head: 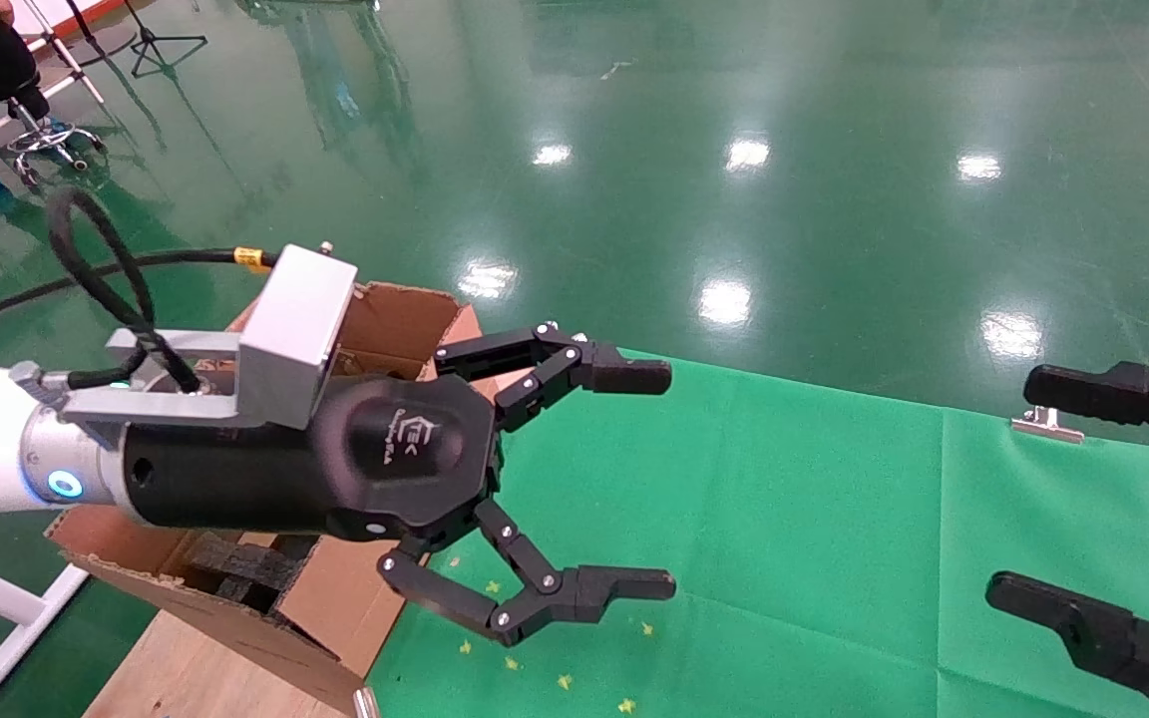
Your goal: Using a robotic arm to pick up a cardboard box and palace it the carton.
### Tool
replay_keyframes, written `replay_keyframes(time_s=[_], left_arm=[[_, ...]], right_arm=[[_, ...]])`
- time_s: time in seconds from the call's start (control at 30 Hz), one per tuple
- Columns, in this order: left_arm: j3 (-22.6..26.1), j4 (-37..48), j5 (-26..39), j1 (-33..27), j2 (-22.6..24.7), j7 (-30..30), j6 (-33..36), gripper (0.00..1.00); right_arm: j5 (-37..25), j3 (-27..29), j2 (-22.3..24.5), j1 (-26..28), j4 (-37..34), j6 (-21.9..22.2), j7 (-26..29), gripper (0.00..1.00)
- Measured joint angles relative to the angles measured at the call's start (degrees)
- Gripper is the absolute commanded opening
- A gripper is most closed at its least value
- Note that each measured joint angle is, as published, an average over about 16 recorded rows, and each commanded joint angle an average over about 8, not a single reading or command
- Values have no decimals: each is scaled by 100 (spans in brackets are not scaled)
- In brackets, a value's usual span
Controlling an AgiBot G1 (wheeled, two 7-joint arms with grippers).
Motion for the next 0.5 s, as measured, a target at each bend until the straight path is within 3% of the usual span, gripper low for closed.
replay_keyframes(time_s=[0.5], left_arm=[[1, 1, 2, -2, 0, 0, 0, 100]], right_arm=[[0, 0, 0, 0, 0, 0, 0, 100]])
